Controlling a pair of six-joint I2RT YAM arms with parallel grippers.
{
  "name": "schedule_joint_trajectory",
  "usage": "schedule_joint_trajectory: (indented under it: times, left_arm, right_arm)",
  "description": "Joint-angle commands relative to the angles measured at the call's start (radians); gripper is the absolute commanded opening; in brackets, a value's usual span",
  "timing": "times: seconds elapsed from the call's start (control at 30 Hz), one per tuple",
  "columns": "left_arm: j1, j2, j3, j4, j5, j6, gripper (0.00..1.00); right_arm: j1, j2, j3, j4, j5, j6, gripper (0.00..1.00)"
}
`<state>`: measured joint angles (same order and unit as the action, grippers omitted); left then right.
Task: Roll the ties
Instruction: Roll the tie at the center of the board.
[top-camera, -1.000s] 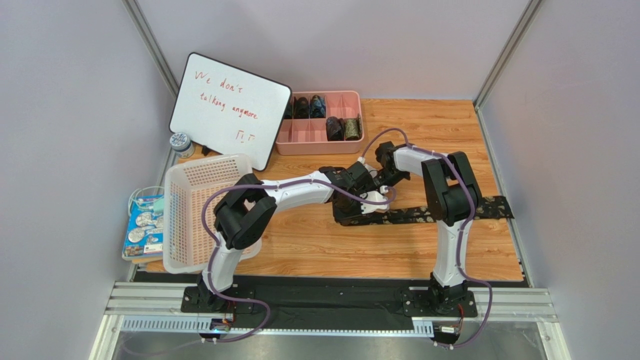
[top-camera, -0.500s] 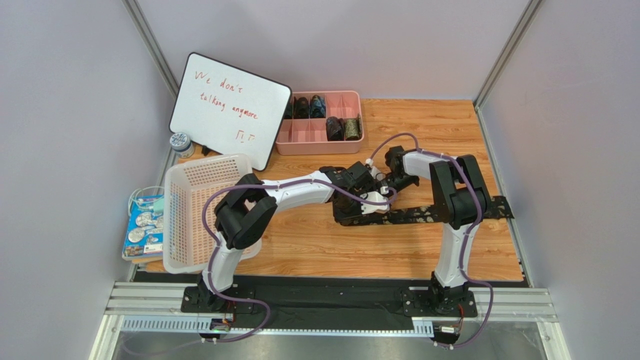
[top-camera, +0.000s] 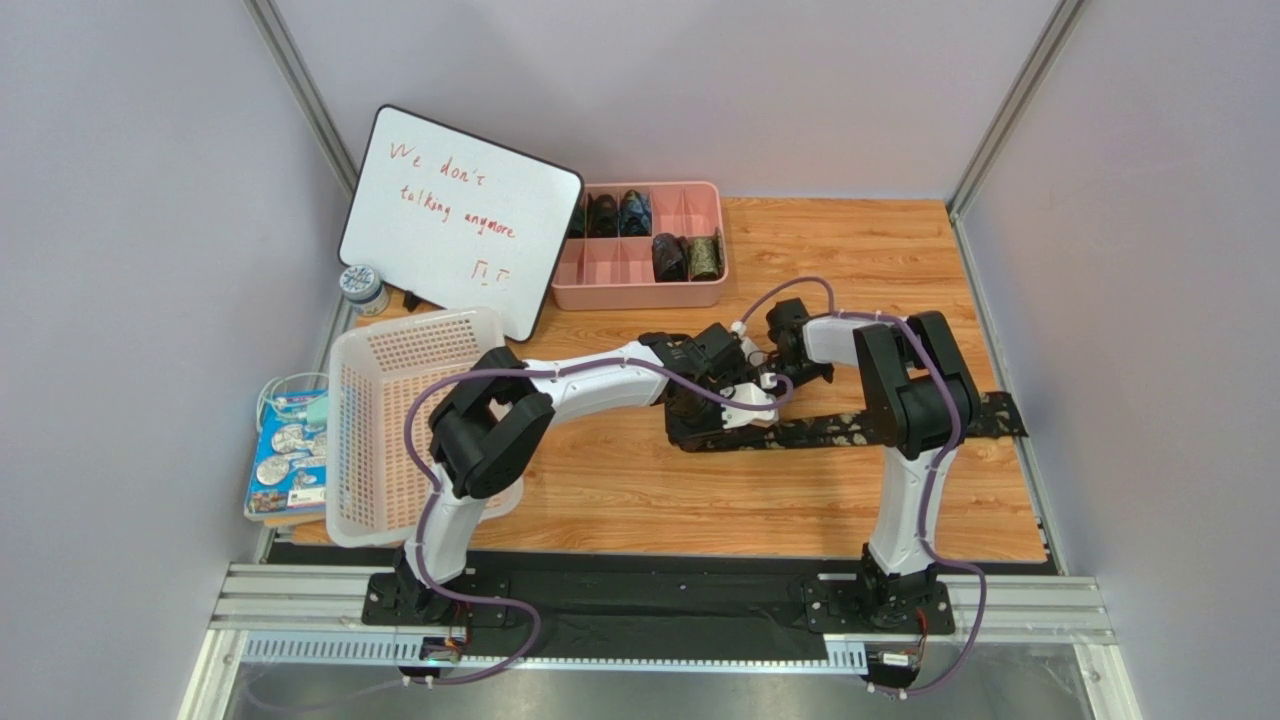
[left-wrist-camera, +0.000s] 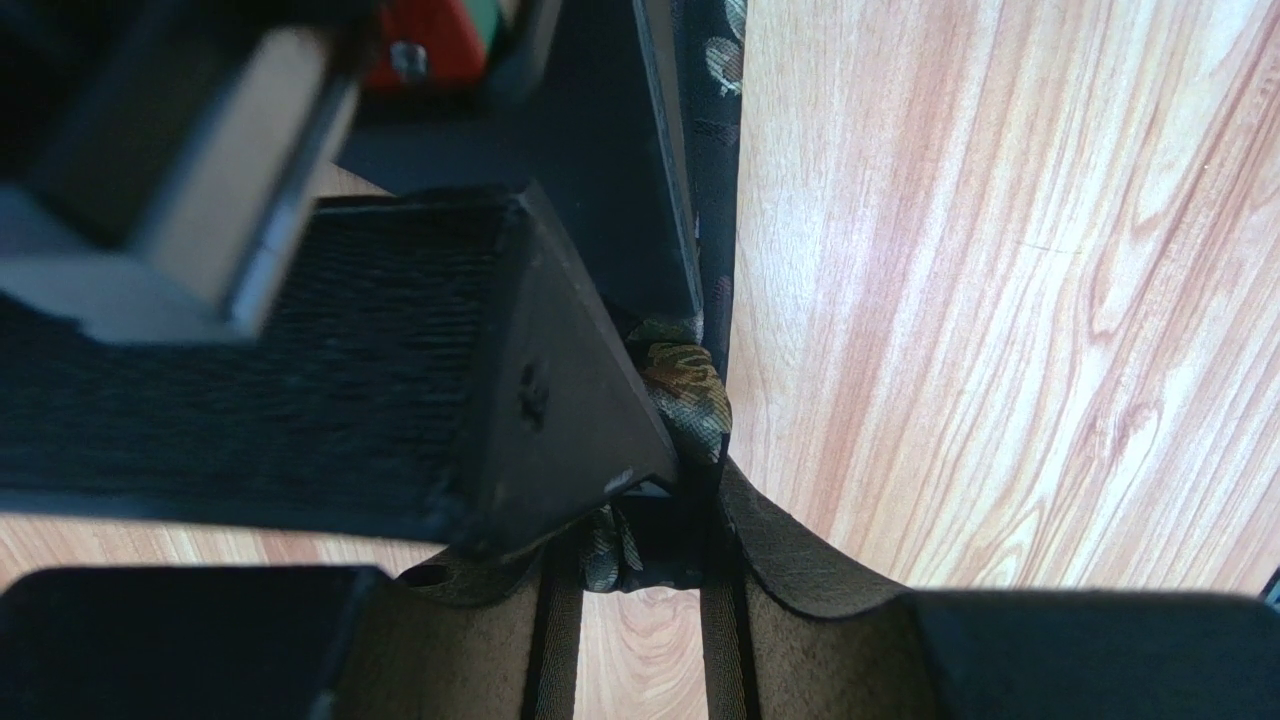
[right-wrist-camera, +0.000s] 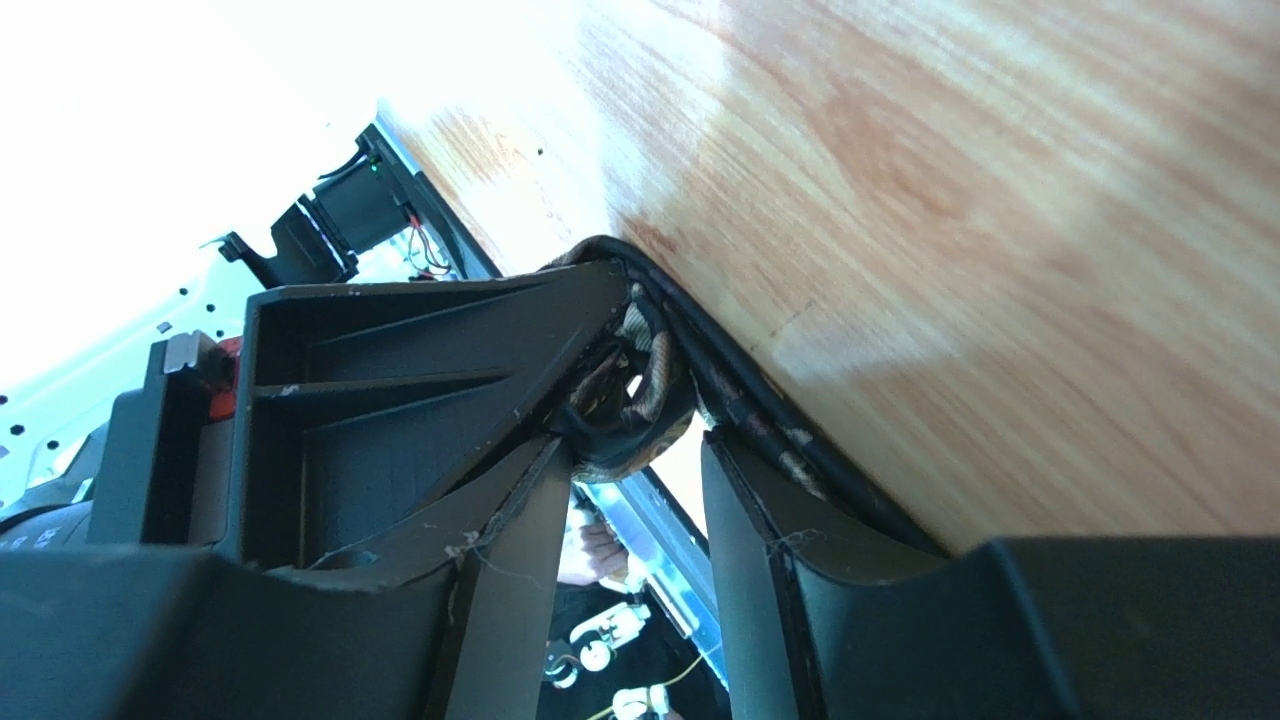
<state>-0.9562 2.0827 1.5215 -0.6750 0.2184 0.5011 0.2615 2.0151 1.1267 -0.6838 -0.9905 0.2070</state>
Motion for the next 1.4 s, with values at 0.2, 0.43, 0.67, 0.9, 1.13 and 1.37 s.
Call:
schedule_joint_trajectory:
  times: [0.2,0.43,0.67,0.9,1.13,1.37]
  left_arm:
    - [-0.021,0.120,-0.081,-0.094,0.032,0.020,0.00]
    - [-0.016,0.070,-0.116,-0.063,0.036,0.028,0.21]
    - [0.039,-0.056,-0.164,0.047,0.114,-0.007,0.55]
    - [0.117,-0.242,-0.373,0.386,0.267,-0.079,0.64]
    - [0.208,-0.377,-0.622,0.847,0.332,-0.179,0.68]
    - [0.208,-0.309,-0.670,1.075,0.417,-0.260,0.78]
  right_arm:
    - [0.044,0.010,-0.024,0.101,0.032,0.035,0.01]
    - [0.004,0.011,-0.038,0.056,0.141,0.005,0.00]
    - [-0.004,0.053,-0.027,0.029,0.249,0.008,0.00]
    - [-0.011,0.085,-0.015,0.009,0.339,0.014,0.00]
    - [-0.018,0.119,0.013,-0.034,0.371,-0.015,0.00]
    - [-0.022,0.151,0.044,-0.048,0.412,-0.044,0.00]
